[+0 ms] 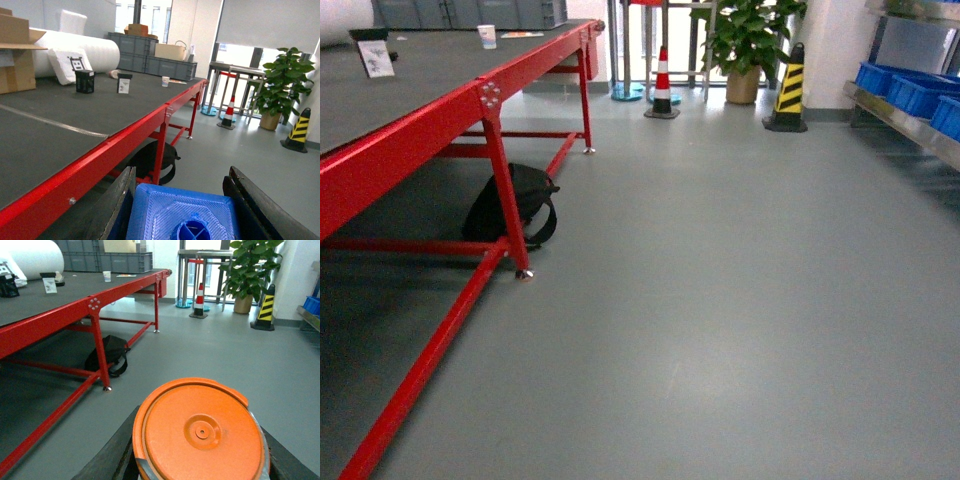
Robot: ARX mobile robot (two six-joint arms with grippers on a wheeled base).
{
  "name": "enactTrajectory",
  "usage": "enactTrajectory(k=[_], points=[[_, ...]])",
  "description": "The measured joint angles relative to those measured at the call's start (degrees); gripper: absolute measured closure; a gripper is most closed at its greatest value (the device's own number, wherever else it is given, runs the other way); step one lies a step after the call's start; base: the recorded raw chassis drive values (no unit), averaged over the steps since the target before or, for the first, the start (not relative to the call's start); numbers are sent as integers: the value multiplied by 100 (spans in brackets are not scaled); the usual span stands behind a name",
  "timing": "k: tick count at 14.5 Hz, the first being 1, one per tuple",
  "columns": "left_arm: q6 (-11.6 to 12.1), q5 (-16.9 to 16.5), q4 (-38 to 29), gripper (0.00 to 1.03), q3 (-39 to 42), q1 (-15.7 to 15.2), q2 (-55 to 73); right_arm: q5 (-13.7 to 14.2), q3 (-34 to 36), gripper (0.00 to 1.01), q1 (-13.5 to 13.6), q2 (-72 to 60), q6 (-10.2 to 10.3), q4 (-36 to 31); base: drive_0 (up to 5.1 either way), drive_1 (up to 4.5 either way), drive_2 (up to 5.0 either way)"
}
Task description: Sort blue parts and orange caps into right shelf containers
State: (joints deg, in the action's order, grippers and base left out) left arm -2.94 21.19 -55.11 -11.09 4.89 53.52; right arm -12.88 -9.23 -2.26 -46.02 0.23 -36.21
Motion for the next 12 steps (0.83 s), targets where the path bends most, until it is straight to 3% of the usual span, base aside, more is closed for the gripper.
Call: enactTrajectory(k=[12], points=[[2,0,-22,56,0,0,0,-2,0,57,0,0,0,-31,-5,421,-431]])
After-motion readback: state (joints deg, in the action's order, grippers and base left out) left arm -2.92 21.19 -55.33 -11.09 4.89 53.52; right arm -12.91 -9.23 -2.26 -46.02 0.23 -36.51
